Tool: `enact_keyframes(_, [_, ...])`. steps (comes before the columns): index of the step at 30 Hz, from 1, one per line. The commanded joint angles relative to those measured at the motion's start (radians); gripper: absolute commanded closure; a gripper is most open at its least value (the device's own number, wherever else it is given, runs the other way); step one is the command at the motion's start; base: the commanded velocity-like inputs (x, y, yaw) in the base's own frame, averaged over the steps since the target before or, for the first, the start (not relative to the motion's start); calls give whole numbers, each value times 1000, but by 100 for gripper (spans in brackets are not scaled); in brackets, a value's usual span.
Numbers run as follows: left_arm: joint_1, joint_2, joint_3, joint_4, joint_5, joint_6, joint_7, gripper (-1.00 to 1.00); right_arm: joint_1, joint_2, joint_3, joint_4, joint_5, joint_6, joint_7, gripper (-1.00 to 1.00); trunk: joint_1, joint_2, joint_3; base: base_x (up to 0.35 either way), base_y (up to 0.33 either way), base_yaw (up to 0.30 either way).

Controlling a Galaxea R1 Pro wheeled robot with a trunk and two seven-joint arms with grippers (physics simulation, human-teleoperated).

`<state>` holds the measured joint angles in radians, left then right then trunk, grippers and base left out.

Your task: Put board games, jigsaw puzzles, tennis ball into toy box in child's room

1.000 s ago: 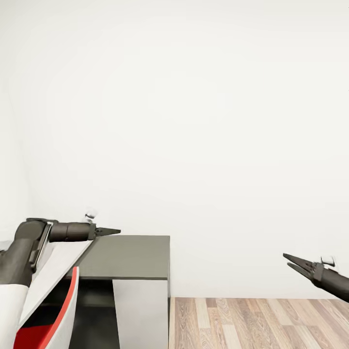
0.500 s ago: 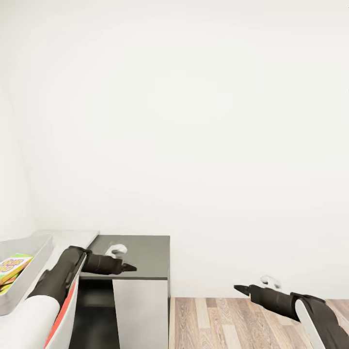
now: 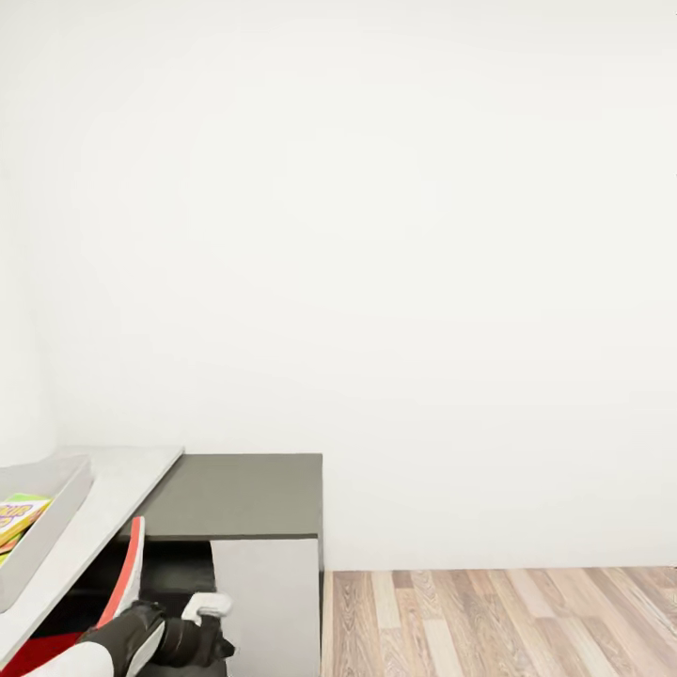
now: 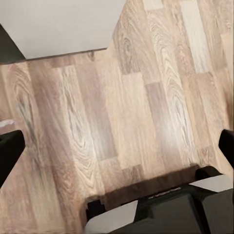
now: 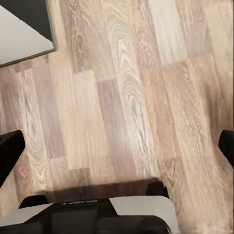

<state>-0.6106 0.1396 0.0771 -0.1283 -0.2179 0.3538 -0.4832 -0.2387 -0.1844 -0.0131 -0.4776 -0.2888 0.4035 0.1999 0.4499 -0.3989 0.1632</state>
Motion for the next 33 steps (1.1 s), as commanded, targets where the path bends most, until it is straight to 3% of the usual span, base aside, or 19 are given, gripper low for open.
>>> enact_keyframes(1, [11,-2,11,12,8,-16,32,-100,-1,0,7,33,-6,-24,0,-100,0,-1,-2,-184,0,-136])
enact_keyframes(3, [55,-16,12,46,60,-80,169,-100,-1,-1,35,128,-7,-109,-3,-100,0,-1,-4,-142,0,-138])
enact_keyframes(5, [96,-29,11,57,85,-107,262,-100,-1,-1,52,170,-9,-146,-5,-100,0,-1,-7,-73,0,-139])
enact_keyframes(8, [140,-43,11,62,99,-134,358,-100,-1,-2,77,199,-10,-180,-7,-100,0,-1,-12,-35,0,-139])
enact_keyframes(11, [162,-49,10,67,103,-153,415,-100,1,-1,110,226,-11,-218,-17,-100,0,-1,-16,-14,0,-138])
enact_keyframes(16, [210,-52,10,73,107,-171,449,-100,1,1,146,321,-10,-300,-62,-100,0,-1,-24,-5,0,-118])
enact_keyframes(23, [276,-51,10,74,109,-239,477,-100,2,6,158,366,-5,-350,-114,-100,0,-1,-32,-1,0,-60])
enact_keyframes(27, [300,-52,10,75,110,-255,551,-100,1,27,172,372,15,-356,-123,-100,0,-1,-33,0,0,-9])
enact_keyframes(28, [310,-52,10,75,111,-262,592,-100,1,42,190,376,36,-357,-131,-100,0,-1,-33,0,0,-3])
enact_keyframes(33, [329,-53,10,79,113,-279,637,-100,1,82,226,380,78,-354,-182,-100,0,-1,-33,0,0,-1])
